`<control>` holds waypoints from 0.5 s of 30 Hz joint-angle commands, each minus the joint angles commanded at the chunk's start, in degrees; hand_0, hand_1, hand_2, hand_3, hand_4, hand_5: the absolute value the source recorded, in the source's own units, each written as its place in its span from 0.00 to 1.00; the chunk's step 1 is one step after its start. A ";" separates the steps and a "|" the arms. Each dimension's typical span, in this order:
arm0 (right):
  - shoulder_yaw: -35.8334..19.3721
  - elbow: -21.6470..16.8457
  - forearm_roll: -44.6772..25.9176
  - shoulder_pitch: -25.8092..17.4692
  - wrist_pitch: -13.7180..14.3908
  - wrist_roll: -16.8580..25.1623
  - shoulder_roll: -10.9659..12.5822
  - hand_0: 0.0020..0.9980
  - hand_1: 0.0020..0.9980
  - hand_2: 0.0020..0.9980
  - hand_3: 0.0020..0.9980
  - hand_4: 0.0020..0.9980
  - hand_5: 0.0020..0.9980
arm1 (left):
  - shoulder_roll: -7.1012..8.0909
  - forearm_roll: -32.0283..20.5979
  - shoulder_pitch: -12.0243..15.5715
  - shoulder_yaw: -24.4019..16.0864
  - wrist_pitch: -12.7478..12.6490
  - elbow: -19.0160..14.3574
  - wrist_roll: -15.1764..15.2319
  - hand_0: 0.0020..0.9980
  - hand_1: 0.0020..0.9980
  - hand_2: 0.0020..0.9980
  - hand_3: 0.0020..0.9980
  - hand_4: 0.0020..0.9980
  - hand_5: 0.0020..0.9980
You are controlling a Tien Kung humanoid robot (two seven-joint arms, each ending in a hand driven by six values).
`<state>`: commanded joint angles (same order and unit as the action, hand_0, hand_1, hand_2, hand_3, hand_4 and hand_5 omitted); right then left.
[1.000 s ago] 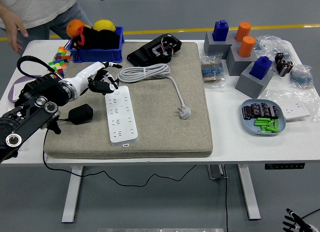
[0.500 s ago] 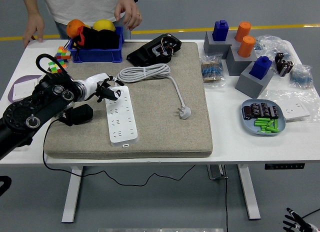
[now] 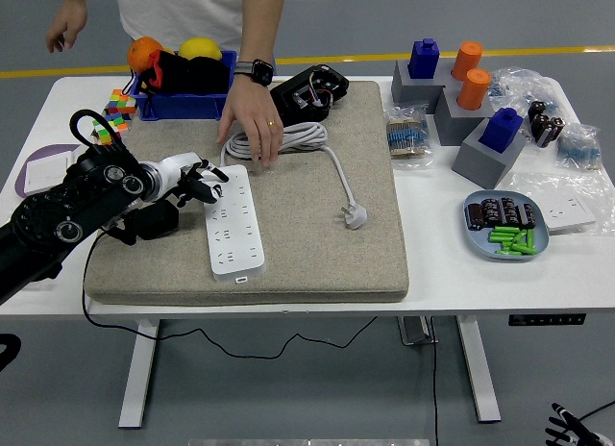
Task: Press the white button,pick up the black plug,place it near the board,insert it into the board
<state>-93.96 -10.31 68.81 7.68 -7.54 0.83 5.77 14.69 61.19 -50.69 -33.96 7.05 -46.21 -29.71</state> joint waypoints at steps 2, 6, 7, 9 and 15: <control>0.19 0.00 -0.11 0.08 0.01 0.02 0.05 0.80 0.70 0.69 0.66 0.76 0.57 | -0.14 0.00 -0.14 0.03 -0.01 0.45 -0.14 0.00 0.04 0.13 0.74 0.26 0.00; 0.22 0.00 -0.14 0.05 0.01 -0.09 0.06 0.80 0.70 0.69 0.66 0.76 0.57 | -0.40 0.38 -0.43 -0.12 -0.09 0.94 -0.08 0.00 0.04 0.13 0.74 0.27 0.00; 0.19 0.00 -0.11 0.04 0.01 -0.14 0.07 0.80 0.70 0.69 0.66 0.76 0.57 | -0.45 0.41 -0.51 -0.11 -0.11 1.00 -0.04 0.00 0.04 0.13 0.74 0.27 0.00; 0.21 0.00 -0.10 0.01 -0.01 -0.21 0.10 0.80 0.70 0.69 0.66 0.76 0.57 | -0.59 0.43 -0.68 -0.06 -0.15 1.22 0.07 0.00 0.04 0.13 0.74 0.27 0.00; 0.40 0.00 -0.15 -0.08 -0.03 -0.23 0.12 0.80 0.70 0.69 0.66 0.76 0.57 | -1.24 -0.28 -1.53 2.18 -0.17 2.68 0.09 0.00 0.04 0.13 0.74 0.27 0.00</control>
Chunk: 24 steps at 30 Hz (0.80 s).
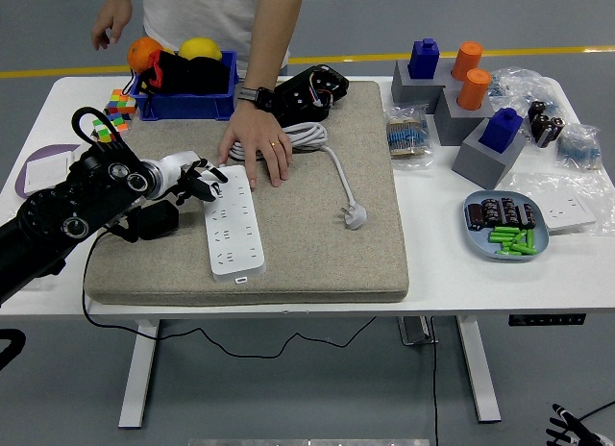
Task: Press the white button,pick up the black plug,place it near the board,insert it into the board
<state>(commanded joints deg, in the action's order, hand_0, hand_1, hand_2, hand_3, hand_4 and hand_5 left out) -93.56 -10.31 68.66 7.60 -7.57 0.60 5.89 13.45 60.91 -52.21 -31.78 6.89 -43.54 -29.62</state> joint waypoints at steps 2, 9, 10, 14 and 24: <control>0.20 0.00 -0.13 0.02 -0.03 0.07 0.00 0.80 0.70 0.69 0.66 0.76 0.57 | -0.23 -0.20 -0.27 0.80 -0.03 0.48 0.19 0.00 0.04 0.13 0.74 0.27 0.00; 0.29 0.00 -0.25 0.09 -0.06 0.11 -0.02 0.80 0.70 0.69 0.66 0.76 0.57 | -1.10 0.07 -1.13 1.68 -0.31 1.91 0.99 0.00 0.04 0.13 0.74 0.26 0.00; 0.24 0.00 -0.26 0.09 -0.09 0.10 -0.04 0.80 0.70 0.69 0.66 0.76 0.57 | -1.20 0.24 -1.21 1.48 -0.38 2.08 1.21 0.00 0.04 0.13 0.74 0.26 0.00; 0.12 0.00 -0.27 0.08 -0.06 0.09 -0.04 0.80 0.70 0.69 0.66 0.76 0.57 | -1.54 0.52 -1.60 1.35 -0.70 2.85 2.12 0.00 0.04 0.13 0.74 0.26 0.00; 0.25 0.00 -0.44 0.08 -0.03 0.21 -0.13 0.80 0.70 0.69 0.66 0.76 0.57 | -2.14 1.06 -1.71 0.83 -1.32 4.83 3.28 0.00 0.04 0.13 0.74 0.26 0.00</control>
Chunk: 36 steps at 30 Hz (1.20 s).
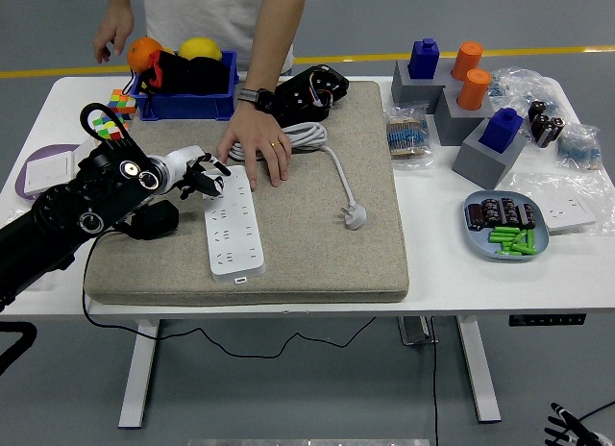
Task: Press the white button,pick up the black plug,place it near the board,insert it into the board
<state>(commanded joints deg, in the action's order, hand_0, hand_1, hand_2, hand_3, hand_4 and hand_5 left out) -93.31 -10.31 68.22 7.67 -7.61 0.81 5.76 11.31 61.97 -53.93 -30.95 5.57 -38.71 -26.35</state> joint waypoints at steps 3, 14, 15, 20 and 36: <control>-0.08 0.00 0.12 -0.13 0.02 -0.07 0.03 0.80 0.70 0.69 0.66 0.76 0.57 | 0.23 0.24 0.03 -0.26 0.05 0.32 -0.27 0.00 0.04 0.13 0.74 0.26 0.00; -0.41 0.00 0.27 -0.18 0.05 0.06 0.03 0.80 0.70 0.69 0.66 0.76 0.57 | 1.12 0.13 0.34 -0.28 0.40 -1.92 -1.02 0.00 0.04 0.13 0.74 0.26 0.00; -0.38 0.00 0.26 -0.17 0.04 0.06 0.03 0.80 0.70 0.69 0.66 0.76 0.57 | 1.16 0.21 0.38 -0.43 0.38 -2.10 -1.00 0.00 0.04 0.13 0.73 0.26 0.00; -0.31 0.00 0.23 -0.20 0.06 0.10 -0.02 0.80 0.70 0.69 0.66 0.76 0.57 | 1.42 0.97 0.62 -1.61 0.22 -3.22 -1.00 0.00 0.04 0.13 0.73 0.26 0.00; -0.36 0.00 0.20 -0.24 0.05 -0.04 -0.04 0.80 0.70 0.69 0.66 0.76 0.57 | 1.12 -0.63 0.42 1.19 0.58 -1.76 -1.81 0.00 0.03 0.13 0.73 0.24 0.00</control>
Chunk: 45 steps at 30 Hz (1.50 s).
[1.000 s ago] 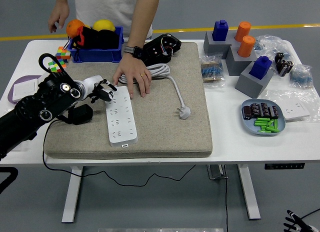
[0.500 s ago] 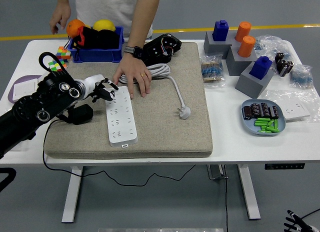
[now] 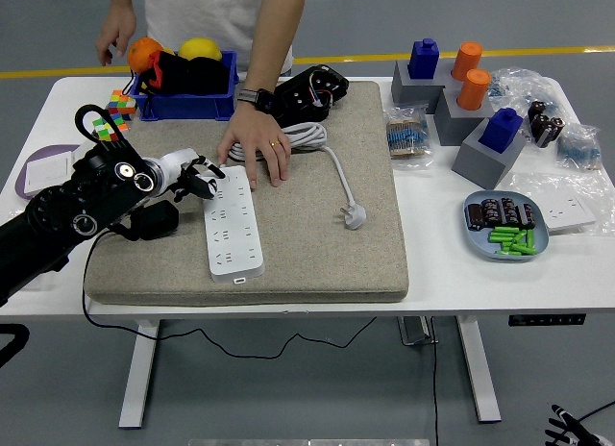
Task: Press the white button,pick up the black plug,place it near the board,insert it into the board
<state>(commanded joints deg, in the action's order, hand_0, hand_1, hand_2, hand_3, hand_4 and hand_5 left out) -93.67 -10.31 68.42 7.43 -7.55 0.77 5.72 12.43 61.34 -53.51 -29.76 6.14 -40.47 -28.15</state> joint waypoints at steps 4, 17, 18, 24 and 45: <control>0.11 0.00 -0.06 0.02 -0.02 0.05 -0.06 0.80 0.70 0.69 0.66 0.76 0.57 | -0.14 -0.16 -0.05 0.46 -0.02 -0.07 0.10 0.00 0.03 0.13 0.73 0.24 0.00; 0.56 0.00 -0.26 0.02 -0.04 0.04 -0.12 0.80 0.70 0.69 0.66 0.76 0.57 | 0.27 -0.71 0.14 2.09 0.00 -1.24 0.19 0.00 0.03 0.13 0.73 0.24 0.00; 0.63 0.00 -0.29 0.02 -0.05 0.03 -0.10 0.80 0.70 0.69 0.66 0.76 0.57 | 0.35 -0.47 0.17 1.67 -0.03 -1.44 0.24 0.00 0.03 0.13 0.73 0.24 0.00; 1.08 0.00 -0.38 -0.06 -0.03 0.03 0.06 0.80 0.70 0.69 0.66 0.76 0.57 | 1.65 4.26 0.96 -5.09 -0.64 -4.10 1.82 0.00 0.03 0.13 0.73 0.24 0.00; 0.29 0.00 0.06 -0.56 -0.36 0.34 -0.19 0.80 0.70 0.69 0.66 0.76 0.57 | 11.21 21.65 18.35 -27.54 4.70 -23.49 7.24 0.15 0.18 0.33 0.65 0.61 0.00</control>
<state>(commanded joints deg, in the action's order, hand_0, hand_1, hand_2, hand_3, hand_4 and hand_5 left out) -93.38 -10.31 68.48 6.87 -7.92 1.11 5.53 23.64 83.00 -35.16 -57.29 10.84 -63.96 -20.91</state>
